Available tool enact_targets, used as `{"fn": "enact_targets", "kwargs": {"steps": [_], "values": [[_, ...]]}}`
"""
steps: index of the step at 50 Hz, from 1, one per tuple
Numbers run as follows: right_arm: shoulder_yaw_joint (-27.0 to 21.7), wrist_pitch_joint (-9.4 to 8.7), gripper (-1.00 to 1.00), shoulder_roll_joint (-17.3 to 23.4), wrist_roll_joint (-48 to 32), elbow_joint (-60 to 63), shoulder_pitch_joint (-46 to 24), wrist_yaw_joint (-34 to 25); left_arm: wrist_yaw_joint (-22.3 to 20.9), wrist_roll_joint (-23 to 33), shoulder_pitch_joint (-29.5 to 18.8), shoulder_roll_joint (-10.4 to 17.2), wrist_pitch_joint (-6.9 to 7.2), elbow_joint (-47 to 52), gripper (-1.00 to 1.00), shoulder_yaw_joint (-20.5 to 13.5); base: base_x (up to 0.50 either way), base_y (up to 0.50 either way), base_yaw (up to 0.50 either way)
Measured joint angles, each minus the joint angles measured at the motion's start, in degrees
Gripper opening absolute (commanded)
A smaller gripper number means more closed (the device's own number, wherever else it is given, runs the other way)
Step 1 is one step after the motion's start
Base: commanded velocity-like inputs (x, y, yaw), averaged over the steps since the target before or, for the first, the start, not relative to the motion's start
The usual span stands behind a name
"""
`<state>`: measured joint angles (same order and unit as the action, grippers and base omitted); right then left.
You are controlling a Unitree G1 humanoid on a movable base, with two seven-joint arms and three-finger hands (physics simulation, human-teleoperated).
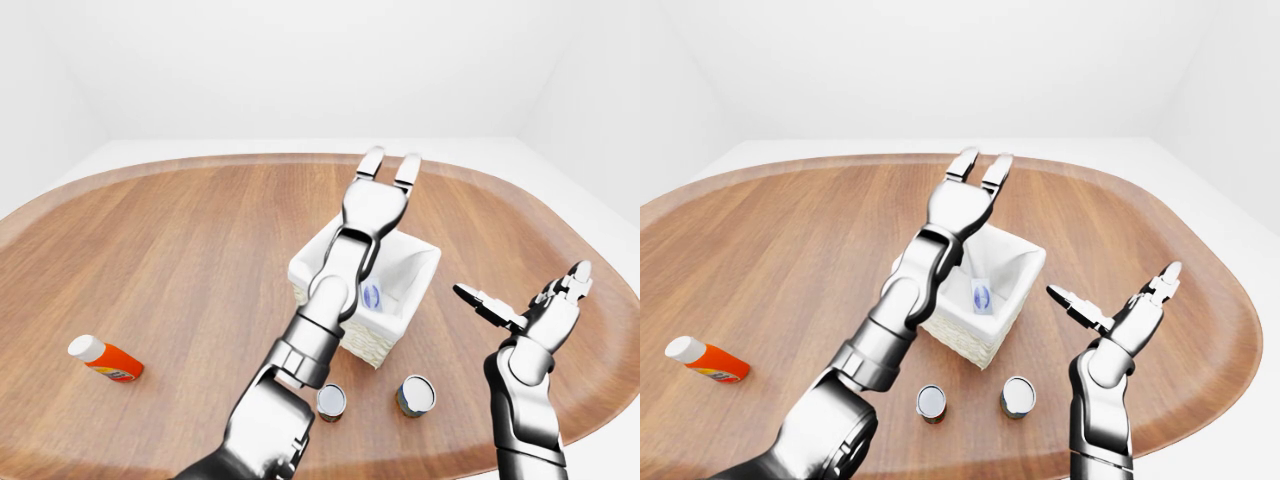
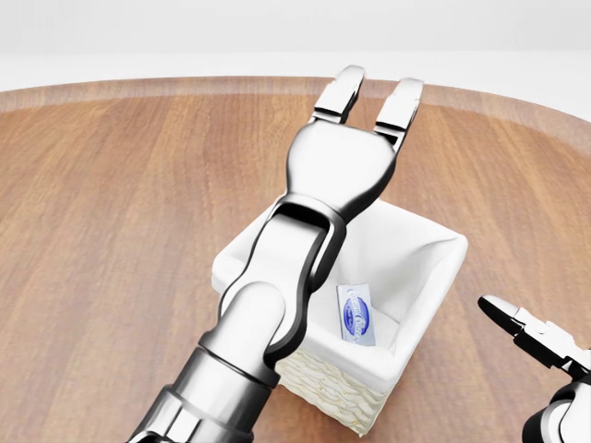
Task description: Pick up the alphabet soup and the cream cheese box, and put them in the basket.
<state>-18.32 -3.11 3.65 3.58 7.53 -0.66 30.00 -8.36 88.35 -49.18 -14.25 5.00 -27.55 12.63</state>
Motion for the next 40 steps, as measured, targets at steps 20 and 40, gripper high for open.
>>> {"fn": "enact_targets", "kwargs": {"steps": [20,40], "values": [[-0.06,0.09,1.00,0.12,0.31,-0.59,-0.22,0.00,-4.15,3.71,3.97,-0.41,0.00,20.07,1.00,-0.33,0.00,0.00,0.00],[0.00,0.22,1.00,0.18,0.40,-0.90,-0.29,0.00,-4.85,3.86,7.92,2.51,0.00,32.39,1.00,-1.93,0.00,0.00,0.00]]}}
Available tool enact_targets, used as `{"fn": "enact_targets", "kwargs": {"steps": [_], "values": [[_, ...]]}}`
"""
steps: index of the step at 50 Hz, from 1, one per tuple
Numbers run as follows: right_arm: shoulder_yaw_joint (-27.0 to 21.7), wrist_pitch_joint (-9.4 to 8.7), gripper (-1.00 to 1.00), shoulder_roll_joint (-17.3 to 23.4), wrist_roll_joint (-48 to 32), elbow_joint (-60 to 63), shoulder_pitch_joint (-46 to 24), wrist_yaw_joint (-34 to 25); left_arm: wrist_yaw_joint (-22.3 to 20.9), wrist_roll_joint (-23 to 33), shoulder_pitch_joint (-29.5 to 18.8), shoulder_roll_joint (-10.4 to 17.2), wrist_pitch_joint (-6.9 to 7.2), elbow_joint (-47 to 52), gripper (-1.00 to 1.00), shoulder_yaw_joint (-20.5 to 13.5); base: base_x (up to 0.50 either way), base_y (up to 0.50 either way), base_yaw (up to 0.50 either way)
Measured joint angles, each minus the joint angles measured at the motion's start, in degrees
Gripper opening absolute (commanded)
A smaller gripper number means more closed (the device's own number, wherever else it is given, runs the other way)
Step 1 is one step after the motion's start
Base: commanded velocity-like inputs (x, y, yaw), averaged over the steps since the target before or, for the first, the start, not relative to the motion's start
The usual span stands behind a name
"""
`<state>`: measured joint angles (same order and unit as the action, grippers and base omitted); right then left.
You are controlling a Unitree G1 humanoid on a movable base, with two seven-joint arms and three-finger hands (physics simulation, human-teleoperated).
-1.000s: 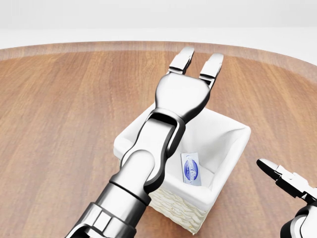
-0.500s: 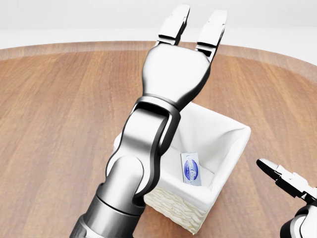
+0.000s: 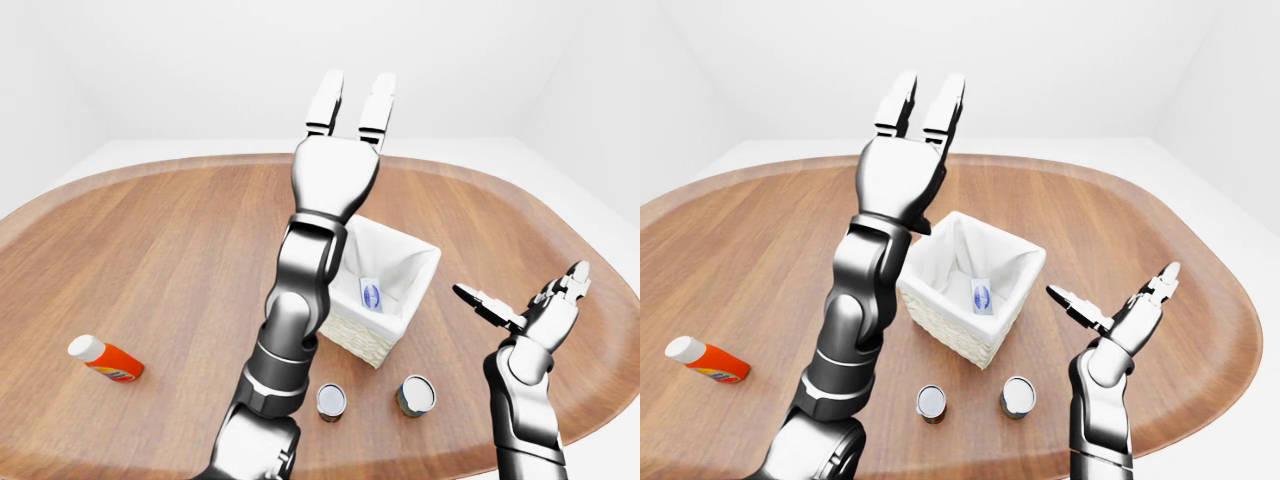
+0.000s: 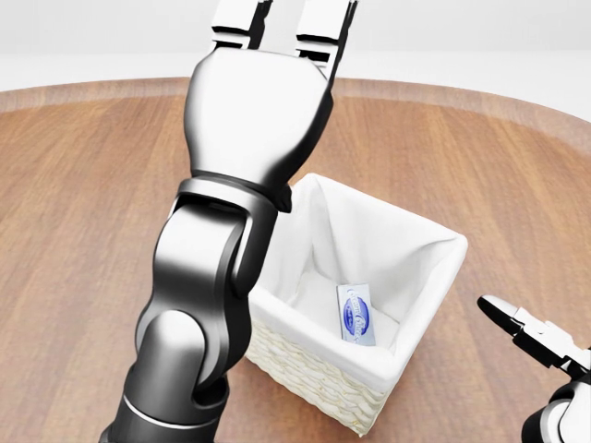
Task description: Pick up the alphabet soup and the cream cheese box, and put them in the basket.
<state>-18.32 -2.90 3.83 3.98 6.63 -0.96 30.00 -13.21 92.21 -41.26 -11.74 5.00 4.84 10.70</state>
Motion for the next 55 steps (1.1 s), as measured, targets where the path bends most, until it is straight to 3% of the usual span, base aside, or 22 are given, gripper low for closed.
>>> {"fn": "enact_targets", "kwargs": {"steps": [19,55], "values": [[0.05,-0.06,1.00,-0.05,-0.27,0.24,0.12,0.00,0.19,-4.49,6.11,6.24,0.00,8.52,1.00,-3.54,0.00,0.00,0.00],[0.12,-0.07,1.00,-0.15,-0.74,0.36,0.17,0.00,2.43,-16.44,14.11,18.60,0.00,14.42,1.00,-12.95,0.00,0.00,0.00]]}}
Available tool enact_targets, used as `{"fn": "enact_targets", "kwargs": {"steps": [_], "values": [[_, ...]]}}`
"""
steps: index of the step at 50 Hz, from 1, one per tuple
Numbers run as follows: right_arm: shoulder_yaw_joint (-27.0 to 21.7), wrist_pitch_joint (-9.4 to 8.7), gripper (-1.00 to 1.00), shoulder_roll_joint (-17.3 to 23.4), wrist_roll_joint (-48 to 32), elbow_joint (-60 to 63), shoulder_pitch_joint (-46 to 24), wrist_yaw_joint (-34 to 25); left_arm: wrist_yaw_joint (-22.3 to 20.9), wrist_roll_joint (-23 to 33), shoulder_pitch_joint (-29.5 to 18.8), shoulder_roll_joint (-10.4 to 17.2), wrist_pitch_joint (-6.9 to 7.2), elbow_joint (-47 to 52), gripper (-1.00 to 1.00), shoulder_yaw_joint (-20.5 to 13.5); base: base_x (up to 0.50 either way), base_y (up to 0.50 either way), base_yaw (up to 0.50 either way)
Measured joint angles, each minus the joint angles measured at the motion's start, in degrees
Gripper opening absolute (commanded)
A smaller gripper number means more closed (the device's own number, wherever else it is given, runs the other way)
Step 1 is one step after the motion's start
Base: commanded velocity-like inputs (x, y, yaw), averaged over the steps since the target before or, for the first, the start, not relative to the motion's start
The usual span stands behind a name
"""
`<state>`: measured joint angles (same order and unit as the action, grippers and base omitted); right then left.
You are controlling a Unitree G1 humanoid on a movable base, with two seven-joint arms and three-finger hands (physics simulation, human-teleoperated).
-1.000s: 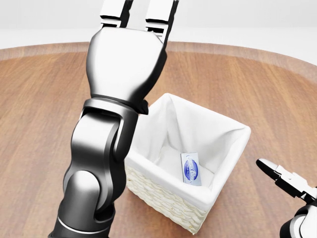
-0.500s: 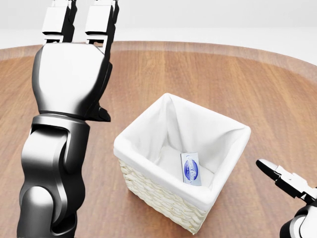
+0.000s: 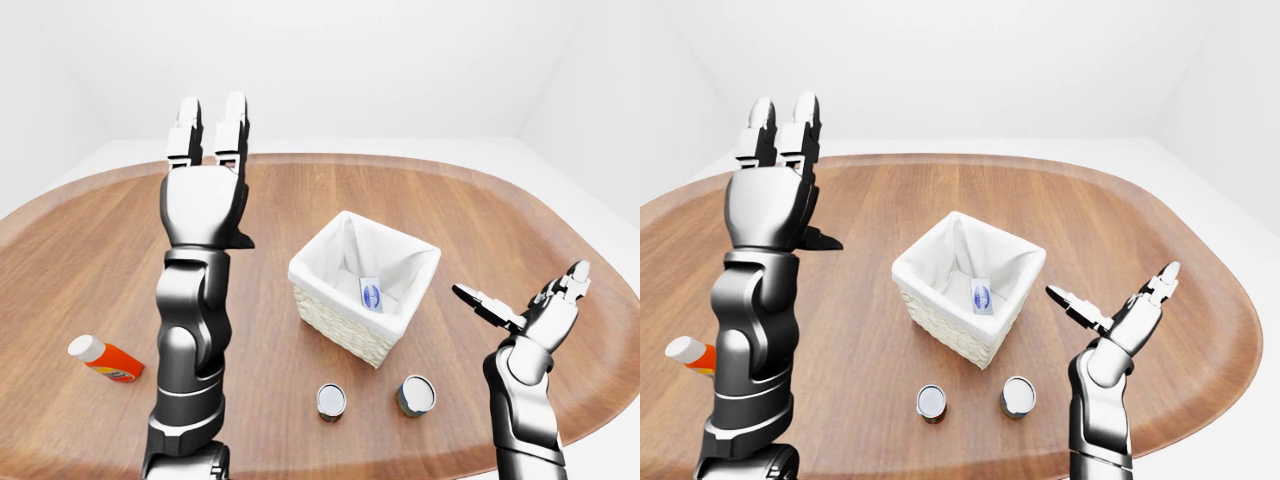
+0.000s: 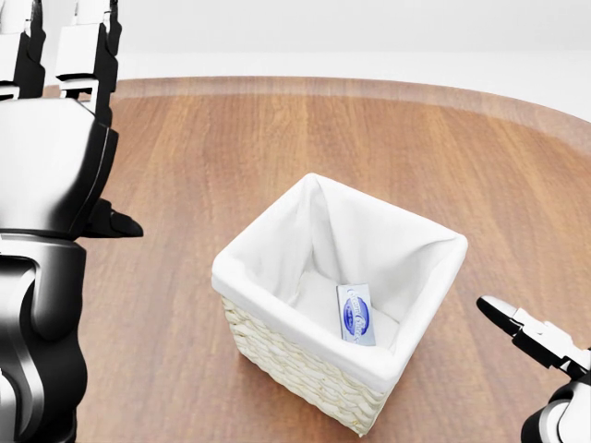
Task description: Pick up the alphabet soup and the cream cheese box, and put them in the basket.
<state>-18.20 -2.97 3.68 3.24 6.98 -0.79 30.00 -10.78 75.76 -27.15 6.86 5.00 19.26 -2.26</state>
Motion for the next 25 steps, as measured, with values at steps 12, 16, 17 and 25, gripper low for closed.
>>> {"fn": "enact_targets", "kwargs": {"steps": [12,16,17,25], "values": [[0.01,0.01,1.00,0.04,0.00,-0.20,-0.07,0.00,3.81,-5.14,4.79,2.98,0.00,-0.40,1.00,-3.34,0.00,0.00,0.00],[0.00,0.04,1.00,0.07,0.02,-0.35,-0.12,0.00,4.43,-6.73,6.03,4.00,0.00,-0.25,1.00,-4.59,0.00,0.00,0.00],[0.00,0.02,1.00,0.08,0.02,-0.36,-0.13,0.00,4.57,-7.09,6.32,4.24,0.00,-0.19,1.00,-4.88,0.00,0.00,0.00],[0.00,-0.08,1.00,0.14,-0.04,-0.40,-0.19,0.00,5.57,-10.09,8.44,5.96,0.00,0.29,1.00,-7.29,0.00,0.00,0.00]]}}
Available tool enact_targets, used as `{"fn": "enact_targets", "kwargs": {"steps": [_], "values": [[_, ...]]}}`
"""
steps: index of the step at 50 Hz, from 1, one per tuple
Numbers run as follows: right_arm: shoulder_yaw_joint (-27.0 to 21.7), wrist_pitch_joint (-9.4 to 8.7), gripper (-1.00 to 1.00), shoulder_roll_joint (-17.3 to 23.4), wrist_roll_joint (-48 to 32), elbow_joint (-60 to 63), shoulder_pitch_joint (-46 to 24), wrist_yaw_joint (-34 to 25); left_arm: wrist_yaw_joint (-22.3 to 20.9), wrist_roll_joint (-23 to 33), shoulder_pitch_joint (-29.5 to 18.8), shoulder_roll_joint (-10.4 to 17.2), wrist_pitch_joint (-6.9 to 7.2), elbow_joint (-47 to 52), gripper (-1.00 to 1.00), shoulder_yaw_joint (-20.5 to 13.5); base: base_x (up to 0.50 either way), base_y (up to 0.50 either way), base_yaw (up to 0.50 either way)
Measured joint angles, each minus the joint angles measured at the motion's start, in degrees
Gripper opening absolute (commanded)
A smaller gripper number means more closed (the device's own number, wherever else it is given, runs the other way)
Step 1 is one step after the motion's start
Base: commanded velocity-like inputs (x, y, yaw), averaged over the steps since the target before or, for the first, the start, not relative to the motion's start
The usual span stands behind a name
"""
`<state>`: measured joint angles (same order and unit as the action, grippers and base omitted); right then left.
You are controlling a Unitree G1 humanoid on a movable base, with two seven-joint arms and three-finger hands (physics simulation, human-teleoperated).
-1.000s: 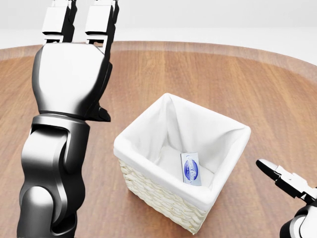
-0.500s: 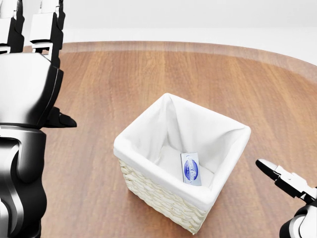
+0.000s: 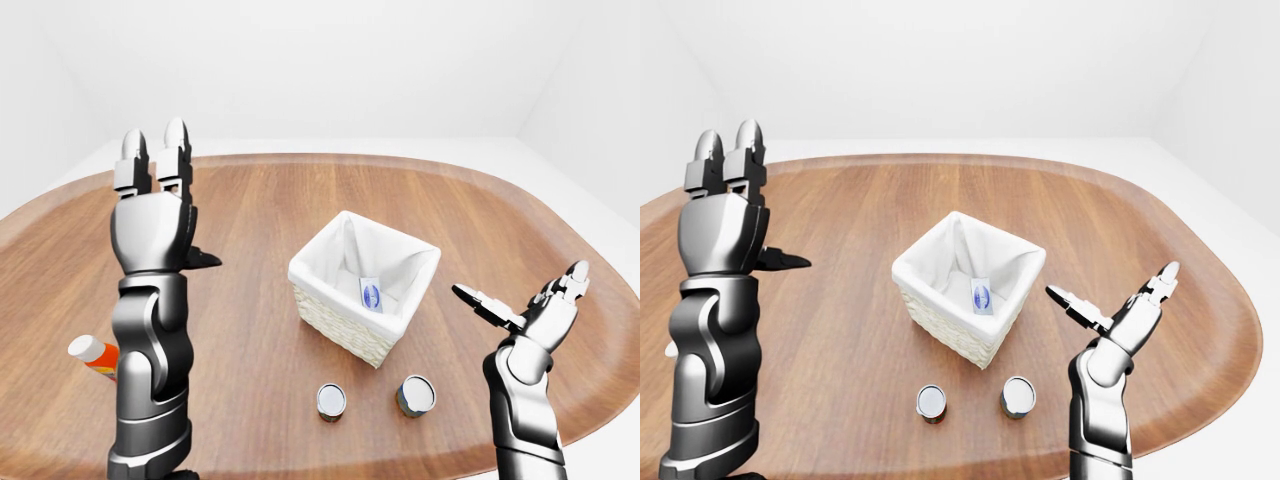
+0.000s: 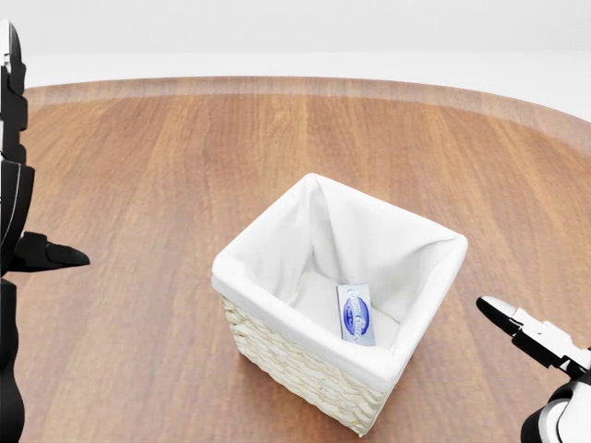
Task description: Pick up the alphabet soup and the cream cheese box, and put them in the basket.
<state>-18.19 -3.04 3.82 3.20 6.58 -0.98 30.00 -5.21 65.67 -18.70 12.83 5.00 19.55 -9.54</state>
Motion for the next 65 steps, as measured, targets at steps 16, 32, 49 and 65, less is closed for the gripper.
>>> {"fn": "enact_targets", "kwargs": {"steps": [16,32,49,65], "values": [[0.06,-0.07,1.00,0.02,-0.58,0.00,0.00,0.00,2.26,-4.71,3.41,2.03,0.00,-0.25,1.00,-3.30,0.00,0.00,0.00],[0.09,-0.10,1.00,0.01,-0.82,0.03,0.00,0.00,2.95,-5.91,4.32,2.51,0.00,-0.44,1.00,-4.05,0.00,0.00,0.00],[0.22,-0.36,1.00,0.19,-1.47,-0.48,-0.16,0.00,2.97,-5.75,4.74,2.53,0.00,-0.32,1.00,-4.01,0.00,0.00,0.00],[1.51,-1.96,1.00,-0.49,-6.86,4.41,2.11,0.00,2.73,-4.61,5.04,2.31,0.00,-0.94,1.00,-3.65,0.00,0.00,0.00]]}}
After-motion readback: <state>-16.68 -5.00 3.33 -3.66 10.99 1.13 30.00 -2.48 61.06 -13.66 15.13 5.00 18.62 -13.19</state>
